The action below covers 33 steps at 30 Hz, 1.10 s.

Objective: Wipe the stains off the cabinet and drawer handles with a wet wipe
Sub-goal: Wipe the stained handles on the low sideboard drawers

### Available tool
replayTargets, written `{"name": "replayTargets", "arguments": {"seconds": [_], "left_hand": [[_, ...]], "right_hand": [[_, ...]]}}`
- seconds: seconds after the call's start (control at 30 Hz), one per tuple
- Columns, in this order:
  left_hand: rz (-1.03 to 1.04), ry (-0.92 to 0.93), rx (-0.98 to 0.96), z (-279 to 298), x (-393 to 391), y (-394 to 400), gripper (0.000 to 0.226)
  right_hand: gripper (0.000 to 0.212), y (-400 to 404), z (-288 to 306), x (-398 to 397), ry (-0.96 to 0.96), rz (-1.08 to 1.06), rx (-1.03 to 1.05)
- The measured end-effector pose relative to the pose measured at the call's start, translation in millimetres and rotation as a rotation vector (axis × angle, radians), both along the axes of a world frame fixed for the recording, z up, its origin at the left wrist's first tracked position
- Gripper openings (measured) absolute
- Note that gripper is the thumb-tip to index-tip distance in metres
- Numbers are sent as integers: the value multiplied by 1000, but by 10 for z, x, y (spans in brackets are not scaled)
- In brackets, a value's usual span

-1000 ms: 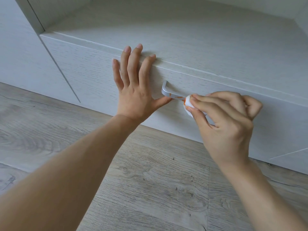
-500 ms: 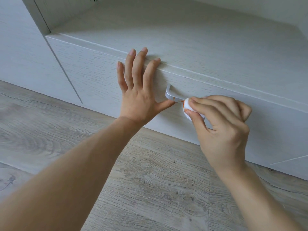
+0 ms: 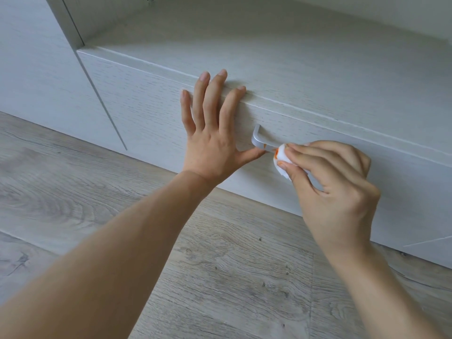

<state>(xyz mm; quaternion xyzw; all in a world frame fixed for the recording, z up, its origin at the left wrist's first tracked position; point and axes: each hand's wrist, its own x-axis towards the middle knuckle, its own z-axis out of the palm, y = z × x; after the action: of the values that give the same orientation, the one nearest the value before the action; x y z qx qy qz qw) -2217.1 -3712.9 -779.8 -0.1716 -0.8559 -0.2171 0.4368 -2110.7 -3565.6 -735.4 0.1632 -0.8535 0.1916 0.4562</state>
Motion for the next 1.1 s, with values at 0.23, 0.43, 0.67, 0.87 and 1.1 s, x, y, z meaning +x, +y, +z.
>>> {"name": "replayTargets", "arguments": {"seconds": [0.23,0.43,0.67,0.87,1.1], "left_hand": [[-10,6,-7,10,9,-8,90],[3,77,-44,-15,-27,-80,86],[14,92,-100,-24,-39,-153,87],[-58,72,-229,-9,-66,-358,95],[-71,76,-345,37,-190,-643,99]], "right_hand": [[5,17,11,-2,31,1,38],[4,-88,-47,-98,67,-39,66],[8,-145,-19,-97,75,-96,38],[8,-185,-10,-34,-36,-105,-115],[10,-229,83,-33,-113,-108,-146]]}}
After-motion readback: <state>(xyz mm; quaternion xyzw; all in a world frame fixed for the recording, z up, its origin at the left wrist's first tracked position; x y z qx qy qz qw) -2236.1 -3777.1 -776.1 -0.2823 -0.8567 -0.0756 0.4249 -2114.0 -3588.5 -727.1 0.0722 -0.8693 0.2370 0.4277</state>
